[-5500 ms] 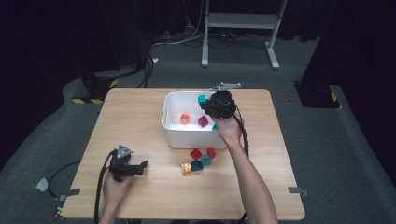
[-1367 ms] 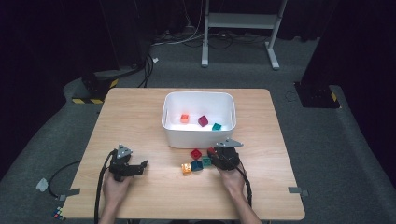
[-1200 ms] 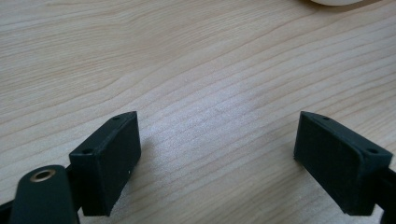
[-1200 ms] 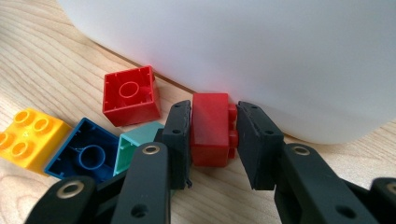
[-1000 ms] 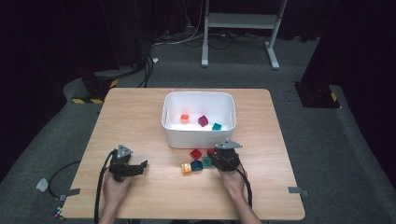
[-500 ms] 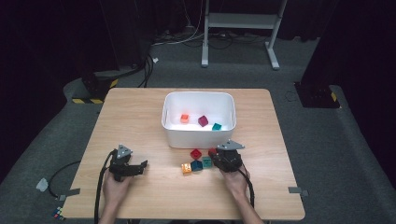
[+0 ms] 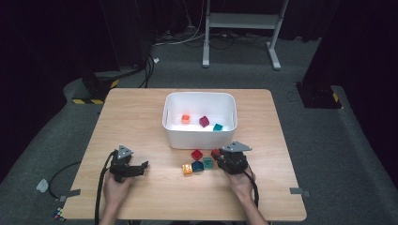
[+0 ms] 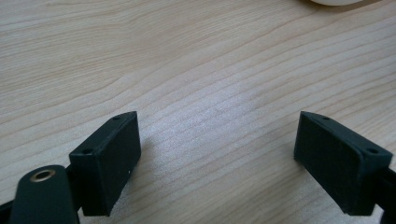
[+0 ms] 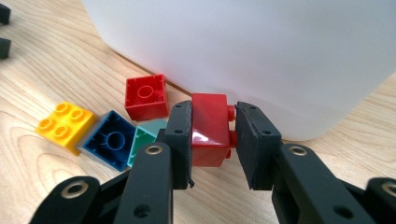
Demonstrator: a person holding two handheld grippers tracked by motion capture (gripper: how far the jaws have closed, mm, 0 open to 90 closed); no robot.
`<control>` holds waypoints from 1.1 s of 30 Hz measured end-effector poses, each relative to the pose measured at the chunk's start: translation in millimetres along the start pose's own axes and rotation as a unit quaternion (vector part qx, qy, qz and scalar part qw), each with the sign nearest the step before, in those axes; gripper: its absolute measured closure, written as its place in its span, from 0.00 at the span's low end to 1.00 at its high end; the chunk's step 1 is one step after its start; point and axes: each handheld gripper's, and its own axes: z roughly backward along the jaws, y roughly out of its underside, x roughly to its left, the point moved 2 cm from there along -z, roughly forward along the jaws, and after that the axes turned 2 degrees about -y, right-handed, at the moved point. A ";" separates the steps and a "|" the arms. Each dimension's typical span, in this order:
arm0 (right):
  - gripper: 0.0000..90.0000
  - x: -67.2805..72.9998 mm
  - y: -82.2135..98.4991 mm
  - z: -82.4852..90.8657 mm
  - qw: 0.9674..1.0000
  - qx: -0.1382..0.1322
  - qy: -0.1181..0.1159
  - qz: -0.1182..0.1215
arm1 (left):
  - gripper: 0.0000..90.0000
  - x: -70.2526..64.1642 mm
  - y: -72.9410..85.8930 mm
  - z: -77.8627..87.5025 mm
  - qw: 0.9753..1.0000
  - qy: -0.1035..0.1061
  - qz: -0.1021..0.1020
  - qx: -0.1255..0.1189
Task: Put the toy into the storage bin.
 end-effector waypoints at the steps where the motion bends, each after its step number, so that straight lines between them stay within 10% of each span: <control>1: 0.75 0.1 -0.5 1.7 1.000 -0.003 -0.002 0.000 | 0.16 0.0 0.0 -0.1 1.000 0.000 0.000 -0.001; 33: 0.75 -0.6 -35.5 51.5 0.999 -0.039 -0.029 0.020 | 0.16 -0.1 0.0 -0.1 1.000 0.000 0.000 -0.001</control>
